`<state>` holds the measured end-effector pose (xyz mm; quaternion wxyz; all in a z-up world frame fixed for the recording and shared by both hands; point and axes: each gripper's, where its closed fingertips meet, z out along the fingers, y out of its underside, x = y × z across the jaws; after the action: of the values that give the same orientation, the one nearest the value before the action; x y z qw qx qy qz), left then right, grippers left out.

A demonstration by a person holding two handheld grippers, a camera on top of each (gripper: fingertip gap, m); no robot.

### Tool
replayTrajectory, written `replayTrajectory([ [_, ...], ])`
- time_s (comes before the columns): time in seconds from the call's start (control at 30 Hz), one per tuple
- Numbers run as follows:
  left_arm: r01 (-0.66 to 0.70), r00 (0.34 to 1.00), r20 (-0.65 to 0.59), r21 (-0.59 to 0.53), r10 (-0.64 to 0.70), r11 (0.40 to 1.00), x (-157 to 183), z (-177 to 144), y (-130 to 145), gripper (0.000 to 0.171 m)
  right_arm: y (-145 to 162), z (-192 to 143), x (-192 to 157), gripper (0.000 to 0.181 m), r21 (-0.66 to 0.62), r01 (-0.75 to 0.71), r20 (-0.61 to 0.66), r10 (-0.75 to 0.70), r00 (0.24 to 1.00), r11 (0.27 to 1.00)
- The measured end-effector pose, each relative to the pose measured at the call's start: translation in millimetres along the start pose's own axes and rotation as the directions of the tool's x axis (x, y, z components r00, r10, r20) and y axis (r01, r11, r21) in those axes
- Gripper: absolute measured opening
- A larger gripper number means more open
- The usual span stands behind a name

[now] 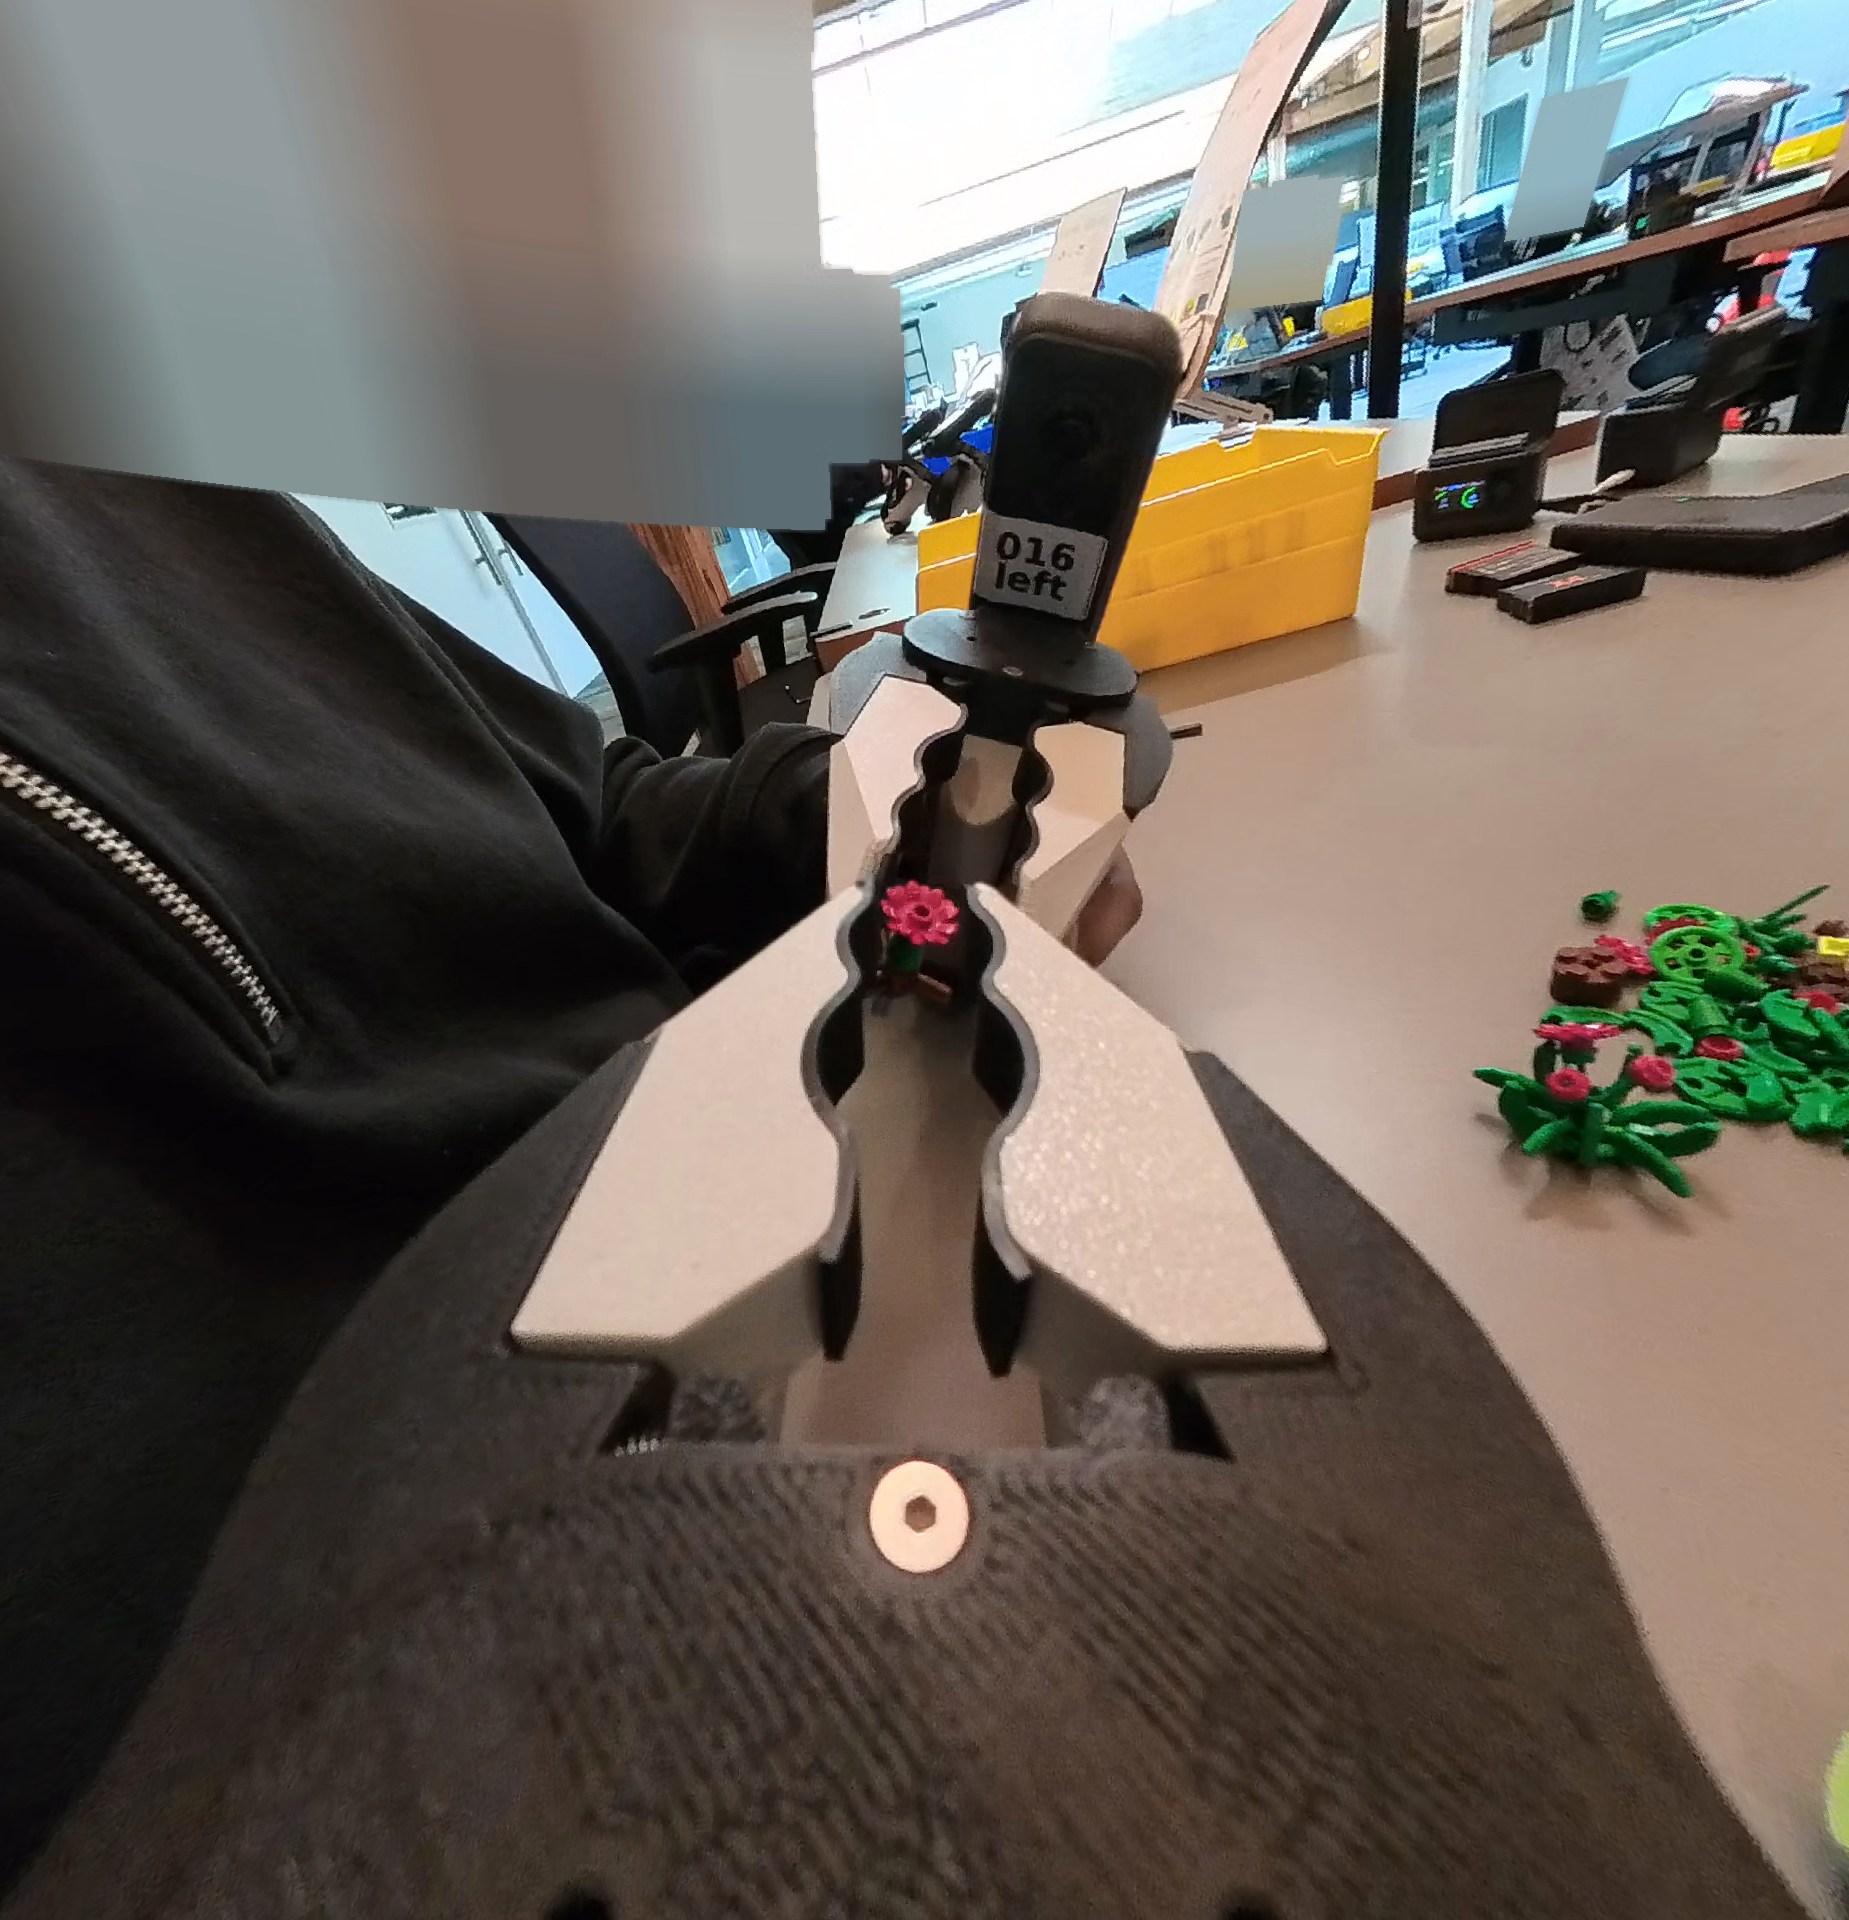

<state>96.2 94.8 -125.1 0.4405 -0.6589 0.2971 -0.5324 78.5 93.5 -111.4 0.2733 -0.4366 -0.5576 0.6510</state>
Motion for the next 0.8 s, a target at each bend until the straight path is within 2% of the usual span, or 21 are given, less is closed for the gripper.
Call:
replayTrajectory([
  [0.27,0.041,0.996,-0.076,0.021,-0.04,0.999,7.9,0.5,-1.0,0.008,2.4,1.7,-0.3,0.013,-0.012,-0.001,0.004,0.001,1.0,1.0],
  [0.4,0.056,0.993,-0.108,0.03,-0.053,0.998,10.8,1.3,-1.6,0.002,1.5,2.4,-4.7,0.014,-0.004,-0.044,0.049,0.044,0.998,0.999],
  [0.5,0.042,0.993,-0.112,0.031,-0.038,0.999,12.1,1.2,-1.8,0.002,1.4,2.4,-4.0,0.023,-0.003,-0.065,0.055,0.065,0.996,0.998],
  [0.6,-0.004,0.998,-0.065,0.036,0.006,0.999,7.5,0.0,-3.4,0.002,0.0,1.3,-1.1,0.034,0.007,-0.076,0.044,0.075,0.996,0.997],
  [0.7,-0.051,0.998,0.032,0.049,0.049,0.998,-5.1,-3.7,-7.2,0.002,-1.2,-3.4,9.7,0.034,0.008,-0.028,-0.038,0.028,0.999,1.0],
  [0.8,-0.017,0.998,0.065,0.055,0.013,0.998,-13.3,-6.6,-8.3,0.002,-7.9,-11.3,19.4,0.026,-0.019,0.183,-0.197,-0.183,0.963,0.983],
])
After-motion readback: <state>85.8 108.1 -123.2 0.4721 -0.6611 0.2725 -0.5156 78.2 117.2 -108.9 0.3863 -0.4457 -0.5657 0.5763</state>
